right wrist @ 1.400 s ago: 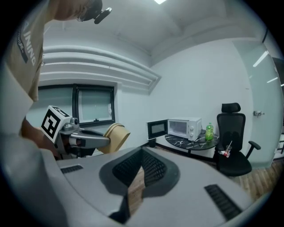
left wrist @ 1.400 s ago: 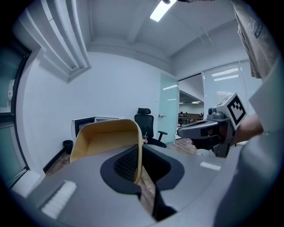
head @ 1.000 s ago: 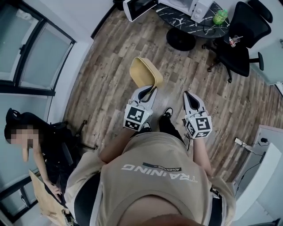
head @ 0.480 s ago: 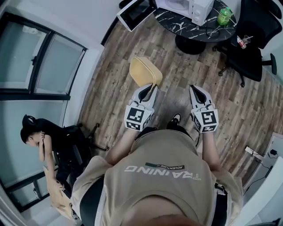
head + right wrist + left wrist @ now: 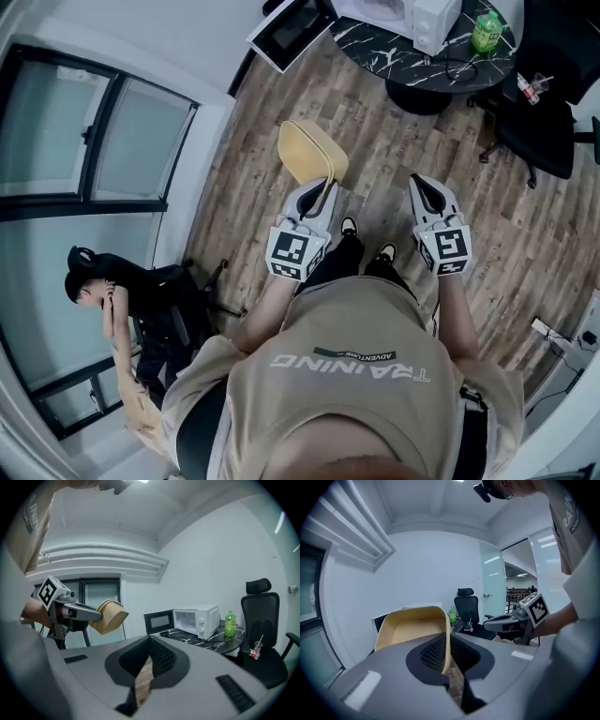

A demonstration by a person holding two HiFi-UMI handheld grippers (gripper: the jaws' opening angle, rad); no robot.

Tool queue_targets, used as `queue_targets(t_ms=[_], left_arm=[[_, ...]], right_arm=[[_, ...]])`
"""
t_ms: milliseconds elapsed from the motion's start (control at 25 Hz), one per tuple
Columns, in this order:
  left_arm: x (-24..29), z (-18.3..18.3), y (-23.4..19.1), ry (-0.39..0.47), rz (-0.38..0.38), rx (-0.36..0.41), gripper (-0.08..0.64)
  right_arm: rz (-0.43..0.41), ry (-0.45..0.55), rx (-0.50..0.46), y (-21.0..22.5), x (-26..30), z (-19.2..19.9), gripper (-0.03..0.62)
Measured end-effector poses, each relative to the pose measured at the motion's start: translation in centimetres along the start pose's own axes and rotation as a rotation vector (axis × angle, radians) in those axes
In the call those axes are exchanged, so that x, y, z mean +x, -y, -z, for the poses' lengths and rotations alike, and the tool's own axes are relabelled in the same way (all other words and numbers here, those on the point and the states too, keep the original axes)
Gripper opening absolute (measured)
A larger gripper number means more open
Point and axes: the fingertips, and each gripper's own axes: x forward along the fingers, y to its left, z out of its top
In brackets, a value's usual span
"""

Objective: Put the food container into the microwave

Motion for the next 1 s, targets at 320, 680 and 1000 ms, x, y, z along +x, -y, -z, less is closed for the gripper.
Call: queue_targets(t_ms=[320, 680, 1000], left_arm=[[3.2, -0.1, -1.2, 0.034, 0.063, -0.023, 0.029], [5.8, -2.3, -5.9, 0.099, 0.149, -0.007, 0.028], [8.3, -0.3, -11.8, 0.084, 0.237, -0.008, 0.028]], right_arm=[[-0.012, -0.015, 0.022, 0.4, 2.1, -0.9, 0.009], [0.077, -0.014, -0.035, 1.1, 6.8, -4.9, 0.009], [0.109, -0.056, -0.129, -1.1, 13.4, -5.7, 0.009]])
